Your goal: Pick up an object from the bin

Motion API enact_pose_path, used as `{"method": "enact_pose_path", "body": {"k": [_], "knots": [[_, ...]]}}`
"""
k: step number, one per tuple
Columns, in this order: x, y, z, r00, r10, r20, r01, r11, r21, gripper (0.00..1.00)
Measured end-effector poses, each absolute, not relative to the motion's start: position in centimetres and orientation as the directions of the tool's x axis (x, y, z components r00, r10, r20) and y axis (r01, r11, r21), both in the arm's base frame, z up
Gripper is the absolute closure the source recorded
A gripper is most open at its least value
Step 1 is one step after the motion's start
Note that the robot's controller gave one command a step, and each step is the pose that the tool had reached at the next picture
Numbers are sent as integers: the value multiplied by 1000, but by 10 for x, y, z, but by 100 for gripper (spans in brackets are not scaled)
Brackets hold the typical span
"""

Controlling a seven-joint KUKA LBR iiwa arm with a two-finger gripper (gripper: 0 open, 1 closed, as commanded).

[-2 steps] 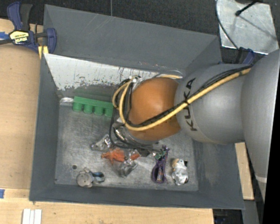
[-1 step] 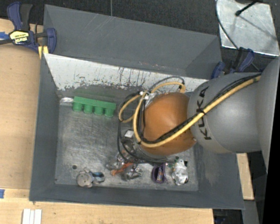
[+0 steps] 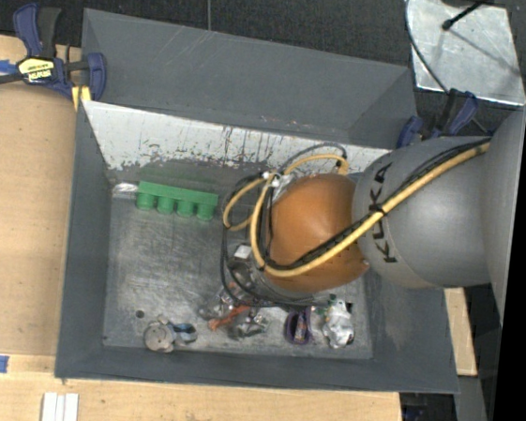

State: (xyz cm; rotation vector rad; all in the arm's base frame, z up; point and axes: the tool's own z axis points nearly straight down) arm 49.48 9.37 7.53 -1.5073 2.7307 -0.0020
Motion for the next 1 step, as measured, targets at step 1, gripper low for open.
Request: {"method": "enact_pose_path", "body": {"k": [1], "knots": [[485, 93, 106, -555, -832, 0, -832, 555, 2, 100]]}}
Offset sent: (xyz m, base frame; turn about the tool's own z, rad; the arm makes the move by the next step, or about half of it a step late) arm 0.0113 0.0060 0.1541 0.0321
